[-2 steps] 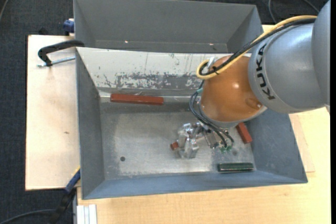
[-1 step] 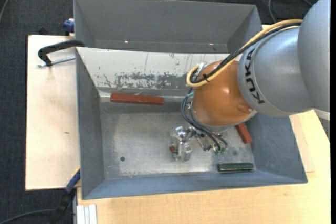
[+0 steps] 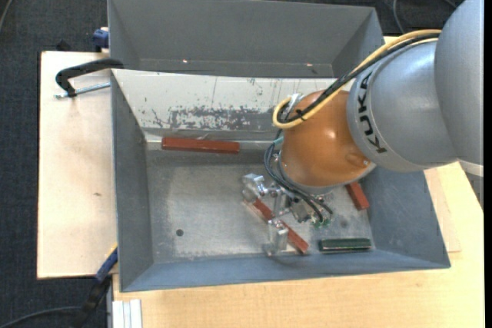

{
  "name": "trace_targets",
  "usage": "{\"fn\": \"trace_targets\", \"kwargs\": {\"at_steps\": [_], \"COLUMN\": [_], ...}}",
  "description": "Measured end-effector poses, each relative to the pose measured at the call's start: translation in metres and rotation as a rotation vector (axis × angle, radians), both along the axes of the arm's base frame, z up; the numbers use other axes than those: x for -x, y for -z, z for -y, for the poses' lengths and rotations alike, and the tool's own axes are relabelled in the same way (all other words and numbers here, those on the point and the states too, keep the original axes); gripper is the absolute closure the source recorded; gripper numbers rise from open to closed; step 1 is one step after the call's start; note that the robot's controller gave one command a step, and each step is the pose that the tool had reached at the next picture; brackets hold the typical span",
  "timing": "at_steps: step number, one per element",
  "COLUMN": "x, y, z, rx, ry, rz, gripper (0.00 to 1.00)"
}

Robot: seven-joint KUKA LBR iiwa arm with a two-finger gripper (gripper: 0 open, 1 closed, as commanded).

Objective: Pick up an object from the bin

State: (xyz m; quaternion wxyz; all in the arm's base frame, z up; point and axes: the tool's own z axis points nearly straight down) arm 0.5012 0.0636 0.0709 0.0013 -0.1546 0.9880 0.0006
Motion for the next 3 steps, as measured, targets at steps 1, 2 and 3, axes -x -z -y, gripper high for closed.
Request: {"fn": "trace_targets", "kwargs": {"at_steps": [1, 2, 3], "x": [-0.070, -0.099, -0.099], "y": [-0.001, -0.001, -0.001], "z": [0.066, 0.149, 0.191], "rx": [0.003, 0.001, 0.000], "ry": [-0.184, -0.207, -0.207], "rz": [0.008, 0.004, 0.005], "gripper": [0.00, 0.00, 0.00]}}
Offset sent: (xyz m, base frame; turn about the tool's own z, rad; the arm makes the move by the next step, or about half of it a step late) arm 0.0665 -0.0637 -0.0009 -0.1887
